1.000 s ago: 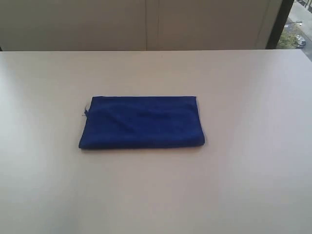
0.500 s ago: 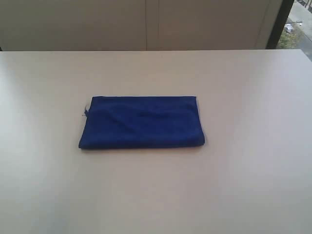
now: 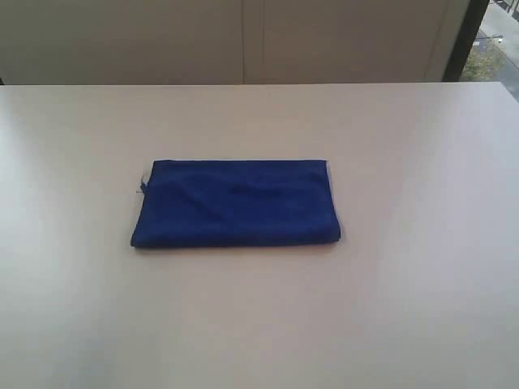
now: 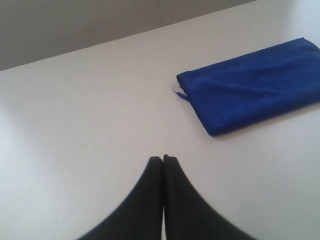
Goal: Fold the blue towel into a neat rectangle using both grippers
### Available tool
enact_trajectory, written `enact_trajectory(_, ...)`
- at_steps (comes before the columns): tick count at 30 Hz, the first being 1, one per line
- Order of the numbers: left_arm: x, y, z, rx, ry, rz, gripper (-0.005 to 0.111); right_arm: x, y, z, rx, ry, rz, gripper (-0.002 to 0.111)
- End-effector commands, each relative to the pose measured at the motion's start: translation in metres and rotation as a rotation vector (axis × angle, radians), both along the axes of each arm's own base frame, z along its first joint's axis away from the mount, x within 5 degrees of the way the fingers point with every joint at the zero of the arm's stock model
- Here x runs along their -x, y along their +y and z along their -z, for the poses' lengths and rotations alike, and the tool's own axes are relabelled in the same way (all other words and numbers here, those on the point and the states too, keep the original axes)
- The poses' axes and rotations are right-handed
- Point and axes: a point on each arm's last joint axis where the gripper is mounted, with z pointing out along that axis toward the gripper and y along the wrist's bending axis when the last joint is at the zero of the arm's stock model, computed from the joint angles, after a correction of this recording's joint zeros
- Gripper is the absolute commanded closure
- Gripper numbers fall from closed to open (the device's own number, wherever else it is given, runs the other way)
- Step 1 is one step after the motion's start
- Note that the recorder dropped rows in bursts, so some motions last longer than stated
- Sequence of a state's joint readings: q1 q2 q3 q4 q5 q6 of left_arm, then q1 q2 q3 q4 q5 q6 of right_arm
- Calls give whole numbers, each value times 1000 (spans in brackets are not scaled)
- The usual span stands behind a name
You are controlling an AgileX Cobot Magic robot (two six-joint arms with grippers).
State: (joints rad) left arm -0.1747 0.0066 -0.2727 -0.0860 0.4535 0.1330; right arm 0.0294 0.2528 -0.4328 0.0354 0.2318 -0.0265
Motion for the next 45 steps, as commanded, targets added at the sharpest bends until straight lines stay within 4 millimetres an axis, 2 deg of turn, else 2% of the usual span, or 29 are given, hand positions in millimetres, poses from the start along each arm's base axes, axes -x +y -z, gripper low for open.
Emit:
enact_trajectory(1, -5, 1, 11, 26, -22, -26, 107, 1, -1, 1, 7, -3, 13, 108)
enact_trajectory(12, -13, 1, 44, 30, 45, -51, 107, 1, -1, 1, 7, -3, 13, 108)
enact_trajectory(24, -15, 1, 68, 26, 100, -62, 107, 1, -1, 1, 7, -3, 13, 108)
enact_trajectory(34, -15, 1, 76, 21, 124, -62, 107, 1, -1, 1, 7, -3, 13, 108)
enact_trajectory(45, -15, 1, 76, 21, 122, -63, 107, 1, -1, 1, 7, -3, 13, 108)
